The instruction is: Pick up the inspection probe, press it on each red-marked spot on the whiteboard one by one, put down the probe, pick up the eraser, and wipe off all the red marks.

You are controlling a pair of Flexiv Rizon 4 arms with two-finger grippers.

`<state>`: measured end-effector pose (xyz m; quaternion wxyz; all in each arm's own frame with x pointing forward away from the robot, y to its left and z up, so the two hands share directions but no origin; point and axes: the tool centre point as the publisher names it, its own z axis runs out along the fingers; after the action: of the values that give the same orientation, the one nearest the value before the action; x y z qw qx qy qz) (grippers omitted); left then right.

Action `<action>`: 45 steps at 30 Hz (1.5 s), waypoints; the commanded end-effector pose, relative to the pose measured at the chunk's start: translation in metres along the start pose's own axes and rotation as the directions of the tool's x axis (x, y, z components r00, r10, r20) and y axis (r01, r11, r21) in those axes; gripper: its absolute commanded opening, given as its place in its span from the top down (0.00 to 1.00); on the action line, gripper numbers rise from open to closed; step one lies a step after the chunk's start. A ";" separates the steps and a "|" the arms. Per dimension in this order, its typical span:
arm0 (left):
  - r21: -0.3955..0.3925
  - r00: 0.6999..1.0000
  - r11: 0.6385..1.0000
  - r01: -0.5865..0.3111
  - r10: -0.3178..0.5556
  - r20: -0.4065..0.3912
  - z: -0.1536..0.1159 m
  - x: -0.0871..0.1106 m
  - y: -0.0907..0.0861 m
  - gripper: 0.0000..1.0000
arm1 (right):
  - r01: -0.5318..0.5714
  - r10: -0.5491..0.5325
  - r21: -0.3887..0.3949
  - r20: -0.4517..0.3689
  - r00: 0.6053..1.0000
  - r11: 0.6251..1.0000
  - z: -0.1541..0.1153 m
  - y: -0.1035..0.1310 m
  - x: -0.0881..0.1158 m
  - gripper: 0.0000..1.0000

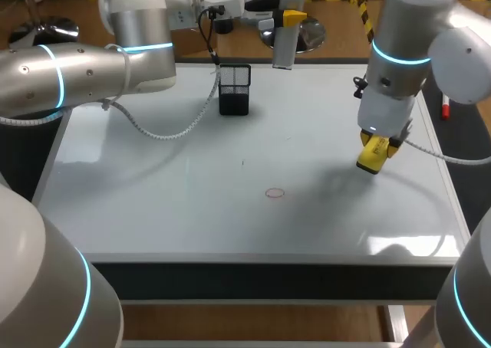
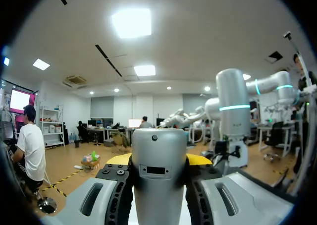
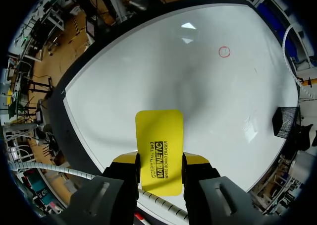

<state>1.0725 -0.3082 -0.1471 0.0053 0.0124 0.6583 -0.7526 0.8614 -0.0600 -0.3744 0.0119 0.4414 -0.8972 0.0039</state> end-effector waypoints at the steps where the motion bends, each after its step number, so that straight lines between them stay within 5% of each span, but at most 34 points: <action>1: -0.021 1.000 1.000 -0.011 0.010 -0.019 0.002 0.009 -0.002 1.00 | 0.002 -0.002 0.003 -0.001 1.000 1.000 -0.001 0.000 0.001 1.00; 17: 0.021 0.999 1.000 -0.004 0.005 -0.037 -0.023 0.107 -0.004 1.00 | 0.002 -0.002 0.003 -0.001 1.000 1.000 -0.001 0.000 0.001 1.00; 32: 0.069 0.965 0.995 0.068 -0.048 -0.259 -0.034 0.203 0.012 1.00 | 0.002 -0.002 0.003 -0.001 1.000 1.000 -0.001 0.000 0.001 1.00; 45: 0.070 0.942 0.988 0.135 -0.106 -0.320 -0.040 0.244 0.040 1.00 | 0.002 -0.002 0.003 -0.001 1.000 1.000 -0.001 0.000 0.001 1.00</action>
<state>0.8352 -0.2720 -0.1934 -0.1460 0.0934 0.6188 -0.7662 0.8609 -0.0604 -0.3743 0.0113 0.4415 -0.8972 0.0038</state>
